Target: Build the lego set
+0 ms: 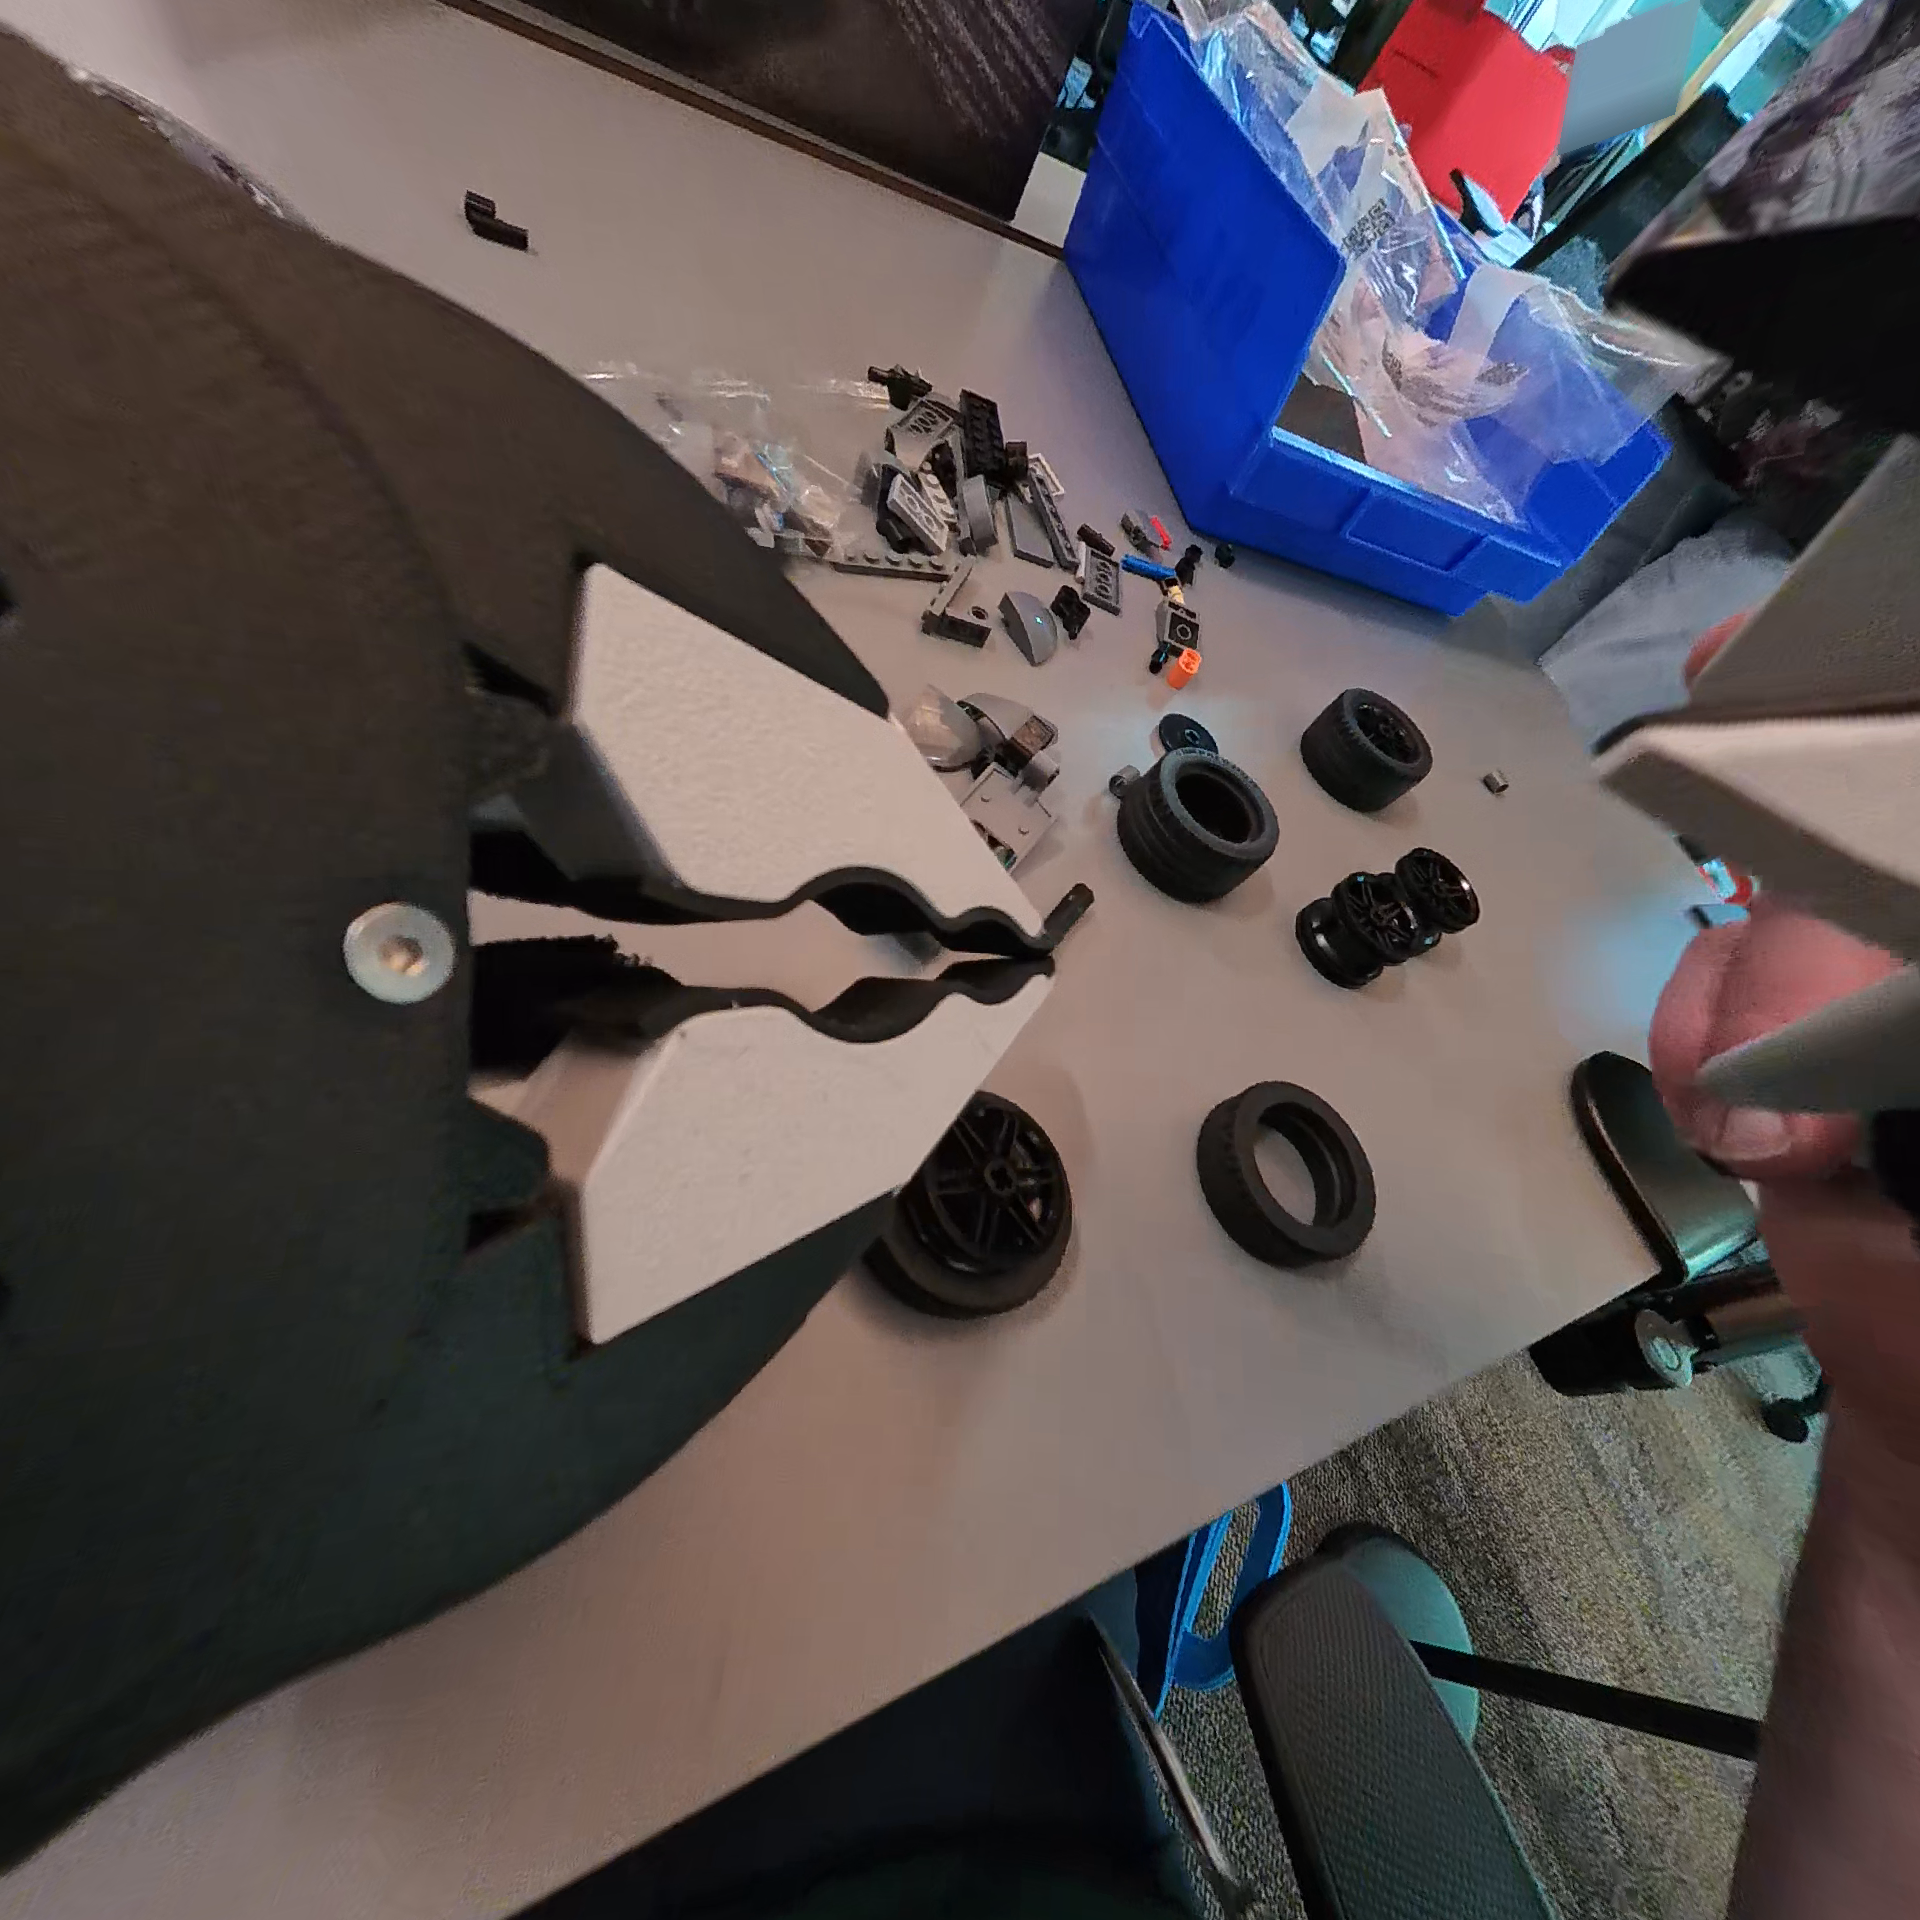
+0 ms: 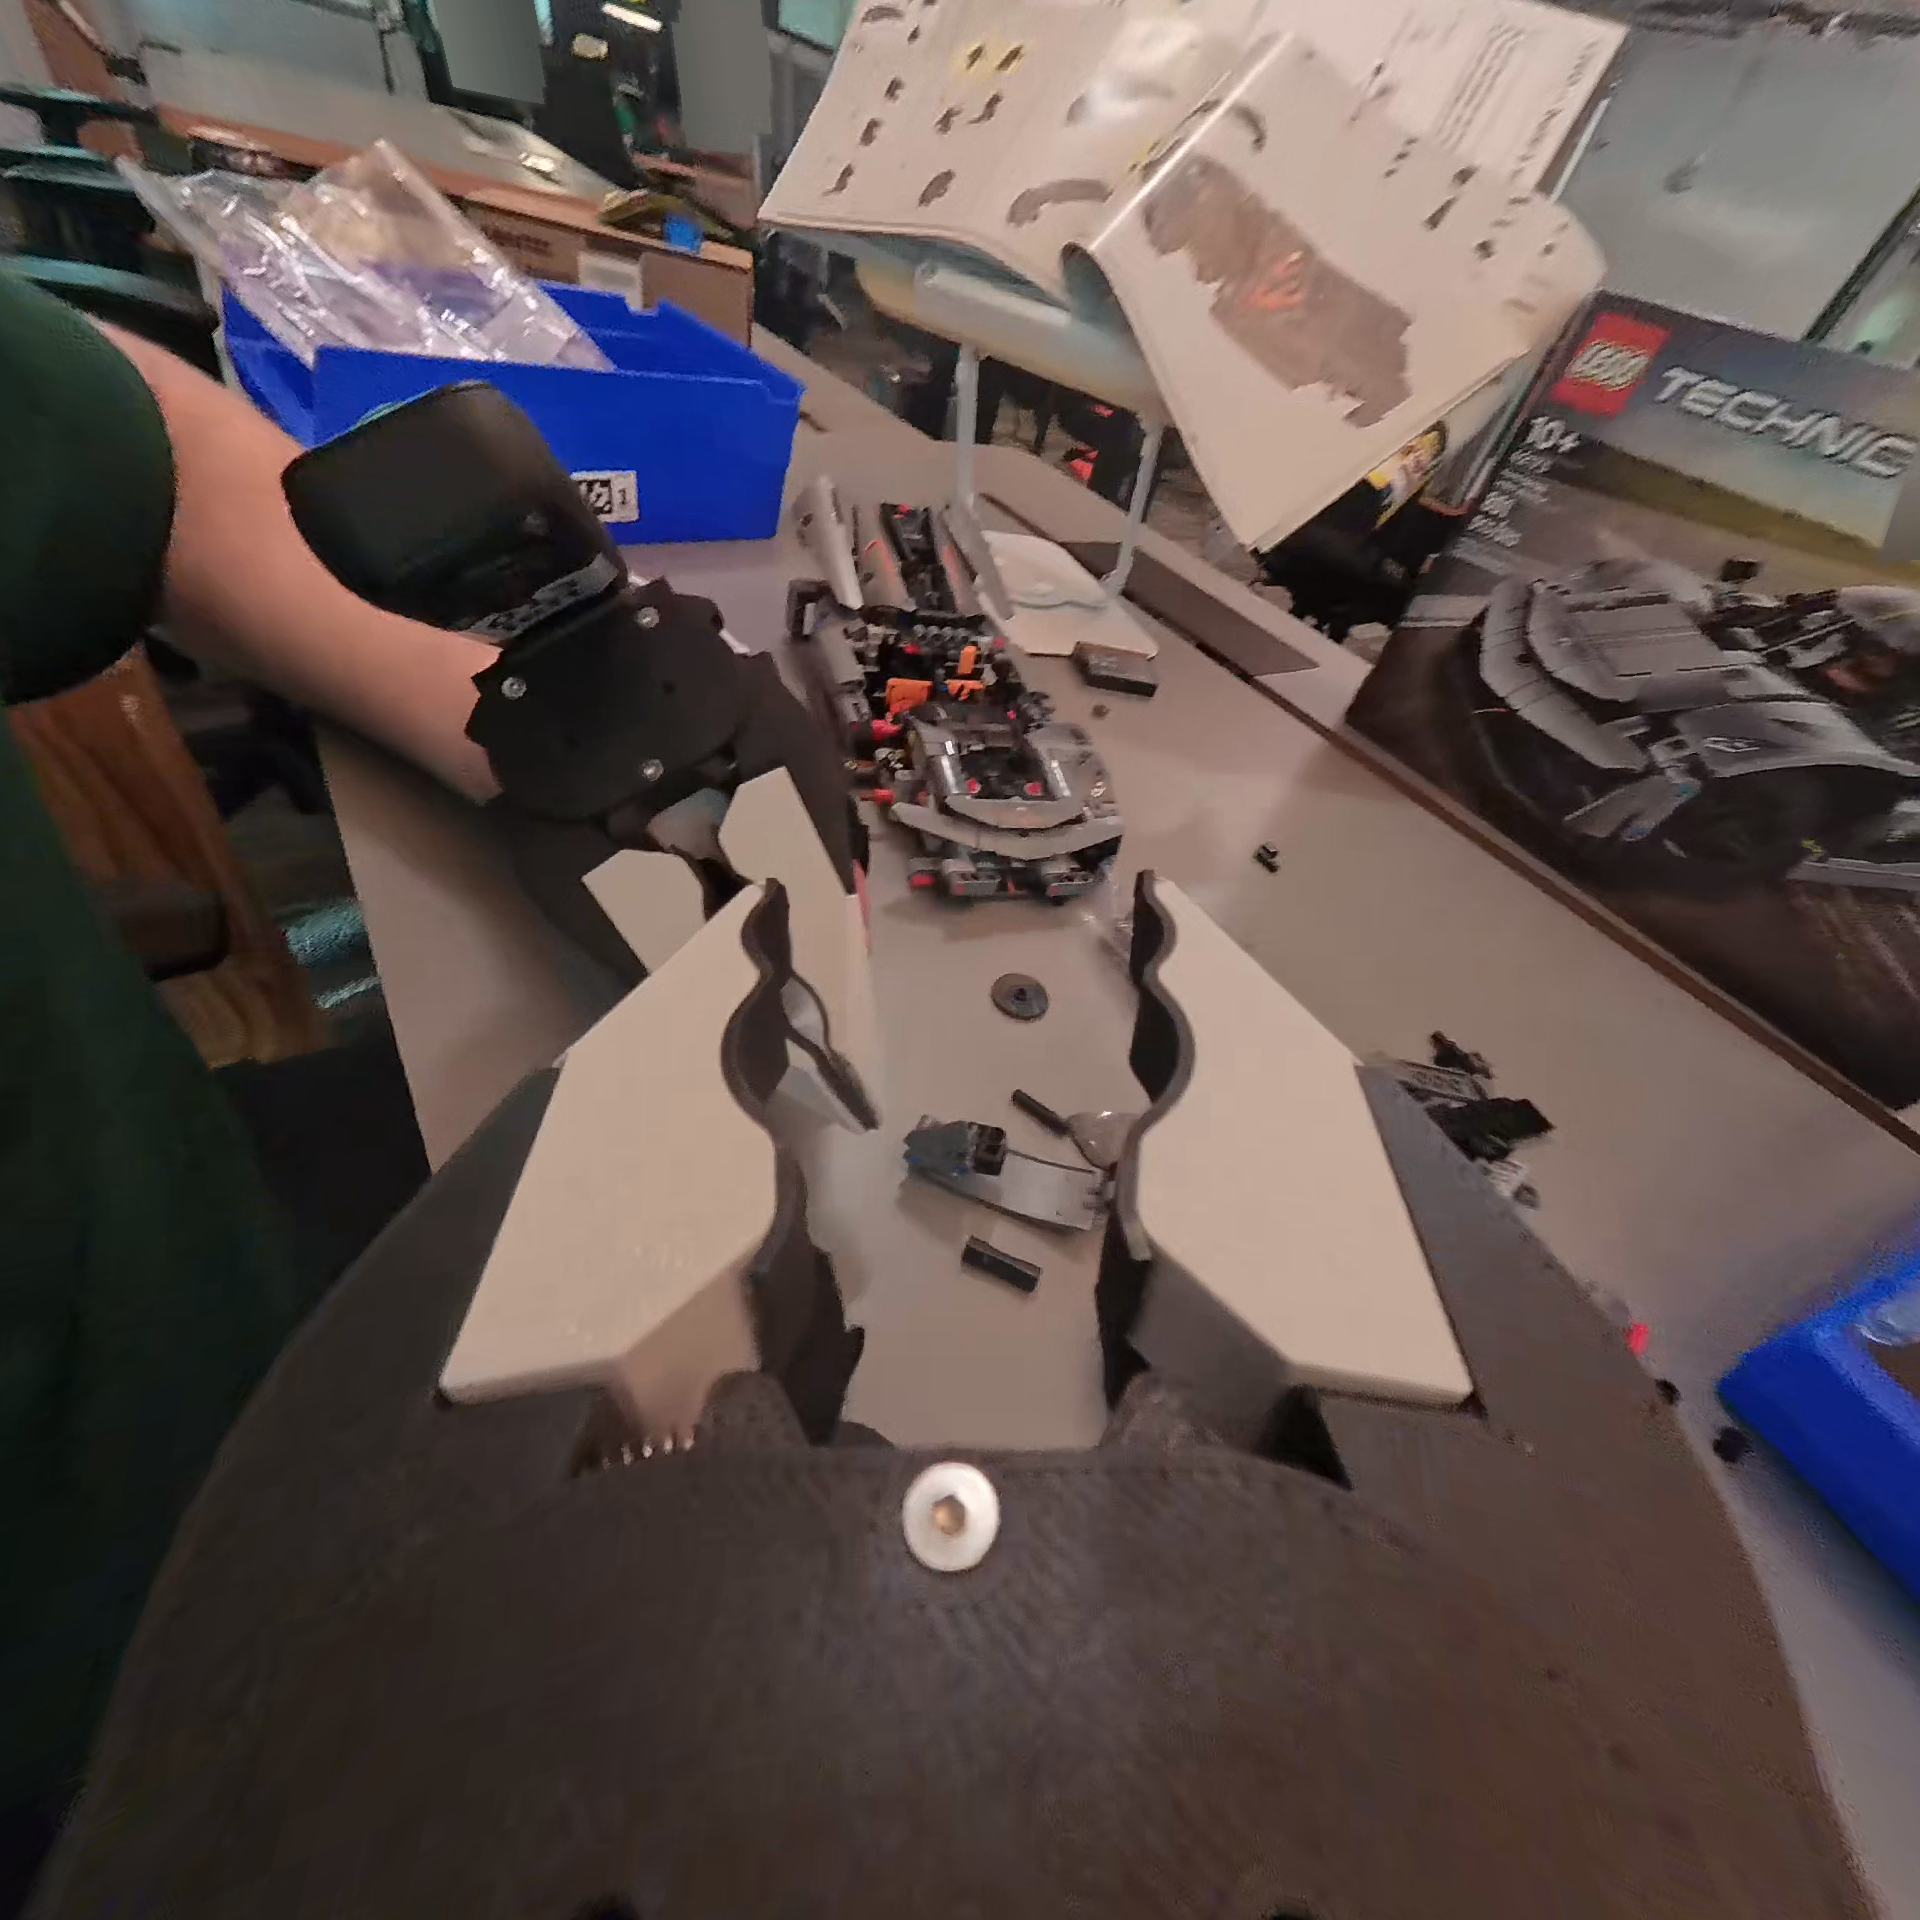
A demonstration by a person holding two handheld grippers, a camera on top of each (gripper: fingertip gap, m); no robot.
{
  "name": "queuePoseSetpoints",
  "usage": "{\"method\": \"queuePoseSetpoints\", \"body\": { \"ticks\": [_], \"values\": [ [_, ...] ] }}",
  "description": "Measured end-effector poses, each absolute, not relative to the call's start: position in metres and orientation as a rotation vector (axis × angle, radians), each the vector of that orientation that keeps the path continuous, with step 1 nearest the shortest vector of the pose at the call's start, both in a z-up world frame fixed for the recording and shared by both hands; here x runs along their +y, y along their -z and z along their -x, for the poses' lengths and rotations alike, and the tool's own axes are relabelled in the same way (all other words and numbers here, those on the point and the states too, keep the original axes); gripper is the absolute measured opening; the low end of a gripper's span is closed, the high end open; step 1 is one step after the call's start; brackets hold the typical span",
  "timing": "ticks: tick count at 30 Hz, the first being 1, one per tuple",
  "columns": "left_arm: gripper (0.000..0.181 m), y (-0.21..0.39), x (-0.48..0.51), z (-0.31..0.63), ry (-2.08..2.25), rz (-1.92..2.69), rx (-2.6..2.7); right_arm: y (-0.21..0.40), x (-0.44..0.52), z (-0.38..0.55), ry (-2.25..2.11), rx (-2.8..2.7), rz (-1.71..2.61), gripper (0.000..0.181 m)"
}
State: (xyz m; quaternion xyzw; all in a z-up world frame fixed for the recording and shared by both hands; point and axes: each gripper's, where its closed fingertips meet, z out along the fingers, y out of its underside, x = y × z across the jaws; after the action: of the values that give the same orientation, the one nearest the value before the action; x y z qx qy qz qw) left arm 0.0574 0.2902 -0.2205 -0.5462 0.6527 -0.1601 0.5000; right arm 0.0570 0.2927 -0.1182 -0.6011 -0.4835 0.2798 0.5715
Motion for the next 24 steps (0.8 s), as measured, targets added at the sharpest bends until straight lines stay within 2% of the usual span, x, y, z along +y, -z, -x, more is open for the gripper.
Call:
{"method": "queuePoseSetpoints", "body": {
  "ticks": [2,6,24],
  "values": [
    [0.000,0.220,0.290,-0.057,0.390,1.322,1.577,0.126,0.288,-0.049,-0.674,-1.186,1.416,0.058],
    [0.000,0.223,0.291,-0.058,0.386,1.329,1.585,0.137,0.286,-0.040,-0.685,-1.234,1.426,0.056],
    [0.000,0.224,0.294,-0.058,0.416,1.361,1.567,0.123,0.291,-0.031,-0.694,-1.237,1.356,0.054]
  ]
}}
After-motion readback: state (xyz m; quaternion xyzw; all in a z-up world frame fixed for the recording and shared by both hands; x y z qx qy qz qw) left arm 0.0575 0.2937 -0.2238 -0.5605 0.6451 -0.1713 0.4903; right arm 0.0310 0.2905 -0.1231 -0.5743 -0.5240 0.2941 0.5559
